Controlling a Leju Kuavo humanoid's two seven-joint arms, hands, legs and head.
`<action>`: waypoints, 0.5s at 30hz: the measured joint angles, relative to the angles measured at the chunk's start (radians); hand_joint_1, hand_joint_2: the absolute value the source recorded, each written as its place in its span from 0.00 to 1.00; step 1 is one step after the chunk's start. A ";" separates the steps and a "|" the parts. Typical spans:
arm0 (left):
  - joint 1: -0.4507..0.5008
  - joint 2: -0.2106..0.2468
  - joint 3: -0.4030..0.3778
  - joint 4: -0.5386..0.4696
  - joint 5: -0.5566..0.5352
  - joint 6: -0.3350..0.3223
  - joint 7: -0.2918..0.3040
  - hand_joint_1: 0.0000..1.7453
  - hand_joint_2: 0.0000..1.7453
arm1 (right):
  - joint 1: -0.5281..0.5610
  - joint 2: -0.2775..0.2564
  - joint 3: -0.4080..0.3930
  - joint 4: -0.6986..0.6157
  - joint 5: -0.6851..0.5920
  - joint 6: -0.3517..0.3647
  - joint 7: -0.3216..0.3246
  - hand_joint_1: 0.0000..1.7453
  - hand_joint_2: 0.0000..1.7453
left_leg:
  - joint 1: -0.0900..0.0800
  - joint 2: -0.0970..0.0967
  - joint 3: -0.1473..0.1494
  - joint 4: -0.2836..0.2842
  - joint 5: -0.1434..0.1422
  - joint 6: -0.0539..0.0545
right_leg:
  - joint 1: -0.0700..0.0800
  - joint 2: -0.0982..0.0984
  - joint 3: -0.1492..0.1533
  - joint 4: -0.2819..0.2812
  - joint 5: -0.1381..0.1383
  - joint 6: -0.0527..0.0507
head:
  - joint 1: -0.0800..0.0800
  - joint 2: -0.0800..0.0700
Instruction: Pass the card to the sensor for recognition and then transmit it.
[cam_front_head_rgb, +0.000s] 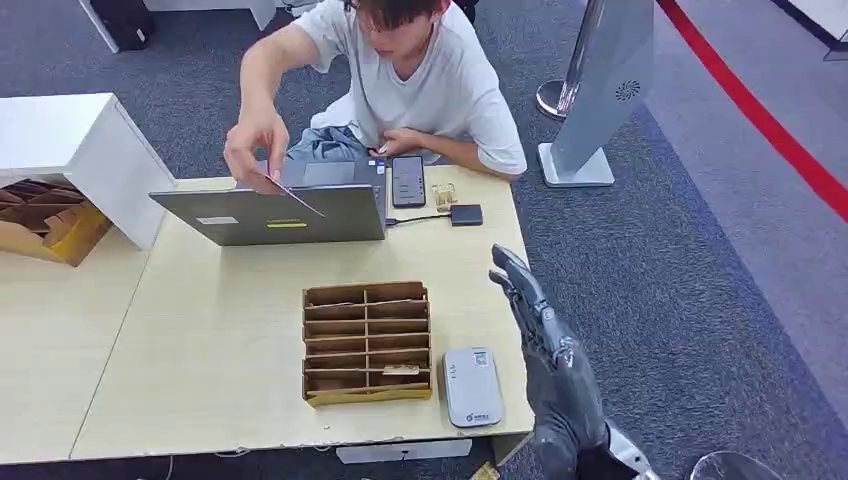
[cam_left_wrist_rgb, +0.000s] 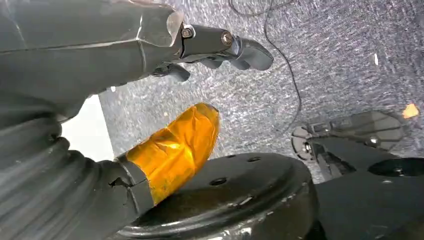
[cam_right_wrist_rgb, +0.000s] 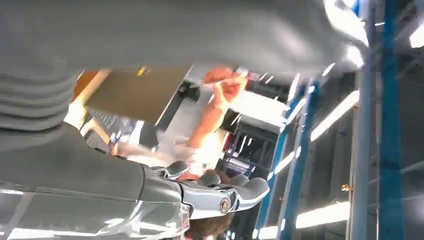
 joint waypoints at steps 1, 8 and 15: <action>0.000 0.000 -0.003 0.000 0.000 0.002 0.000 0.00 1.00 | -0.018 0.000 0.000 0.011 0.058 -0.016 0.018 0.00 1.00 | 0.000 0.000 0.000 0.000 0.000 0.000 | 0.000 0.000 0.000 0.000 0.000 0.000 | 0.000 0.000; -0.008 0.010 -0.031 0.000 -0.017 0.008 0.018 0.00 1.00 | -0.203 0.000 0.027 0.158 0.472 -0.152 0.187 0.00 1.00 | 0.000 0.000 0.000 0.000 0.002 0.001 | 0.000 0.000 0.000 0.000 0.002 0.000 | 0.000 0.000; -0.024 0.014 -0.067 0.000 -0.076 0.011 0.060 0.00 1.00 | -0.333 0.001 0.086 0.330 0.924 -0.313 0.352 0.00 1.00 | 0.000 0.000 0.000 0.000 0.002 0.001 | 0.000 0.000 0.000 0.000 0.003 0.000 | 0.000 0.000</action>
